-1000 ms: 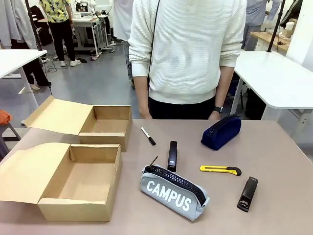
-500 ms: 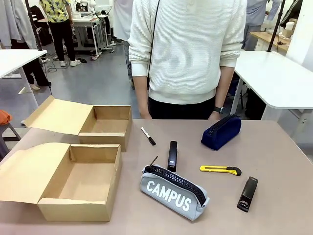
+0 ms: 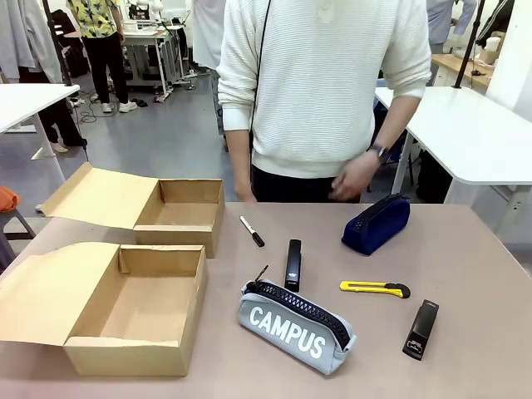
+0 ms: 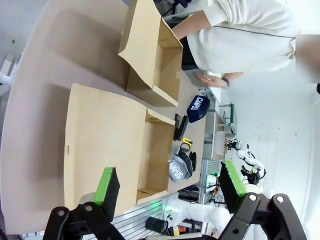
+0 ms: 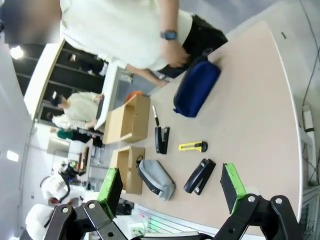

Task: Place items inside the box.
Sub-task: Pick up a Pencil pouch or Stapler and place it inside the Mailer Box closest to the robot.

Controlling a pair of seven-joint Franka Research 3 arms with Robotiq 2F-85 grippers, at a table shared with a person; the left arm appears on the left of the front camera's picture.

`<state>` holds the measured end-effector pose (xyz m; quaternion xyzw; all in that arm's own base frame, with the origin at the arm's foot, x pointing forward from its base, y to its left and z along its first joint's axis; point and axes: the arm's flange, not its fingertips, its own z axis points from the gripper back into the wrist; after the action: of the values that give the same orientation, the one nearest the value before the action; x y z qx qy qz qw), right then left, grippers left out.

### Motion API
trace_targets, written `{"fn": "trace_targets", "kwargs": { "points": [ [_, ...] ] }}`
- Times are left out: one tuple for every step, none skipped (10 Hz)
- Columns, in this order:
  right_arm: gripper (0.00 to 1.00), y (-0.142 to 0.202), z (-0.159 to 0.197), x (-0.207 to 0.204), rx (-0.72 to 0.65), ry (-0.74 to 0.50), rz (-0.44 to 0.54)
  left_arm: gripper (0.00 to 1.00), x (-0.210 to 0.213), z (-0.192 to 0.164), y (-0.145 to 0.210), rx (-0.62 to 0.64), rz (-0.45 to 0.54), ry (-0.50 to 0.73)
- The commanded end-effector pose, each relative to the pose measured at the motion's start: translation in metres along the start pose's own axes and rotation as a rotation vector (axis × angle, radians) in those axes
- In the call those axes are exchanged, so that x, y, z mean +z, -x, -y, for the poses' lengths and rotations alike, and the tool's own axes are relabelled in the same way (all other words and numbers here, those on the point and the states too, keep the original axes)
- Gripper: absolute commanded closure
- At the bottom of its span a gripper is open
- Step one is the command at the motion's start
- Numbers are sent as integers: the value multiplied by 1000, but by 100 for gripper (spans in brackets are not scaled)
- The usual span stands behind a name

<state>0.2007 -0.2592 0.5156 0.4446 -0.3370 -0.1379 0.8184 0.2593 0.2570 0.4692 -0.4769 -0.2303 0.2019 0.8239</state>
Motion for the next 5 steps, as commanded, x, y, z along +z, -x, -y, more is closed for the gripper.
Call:
{"fn": "trace_targets", "kwargs": {
  "points": [
    [0, 37, -26, -52, 189, -8, -171, 0, 0, 0, 2, -21, -6, 3],
    [0, 60, -34, -79, 285, 7, -288, 0, 0, 0, 2, -21, -6, 3],
    [0, 62, -34, -86, 323, -2, -326, 0, 0, 0, 2, -21, -6, 3],
    [0, 42, -25, -70, 220, -49, -271, 0, 0, 0, 2, -21, -6, 3],
    [0, 16, -8, -36, 115, -41, -167, 0, 0, 0, 2, -21, -6, 3]
  ]
}}
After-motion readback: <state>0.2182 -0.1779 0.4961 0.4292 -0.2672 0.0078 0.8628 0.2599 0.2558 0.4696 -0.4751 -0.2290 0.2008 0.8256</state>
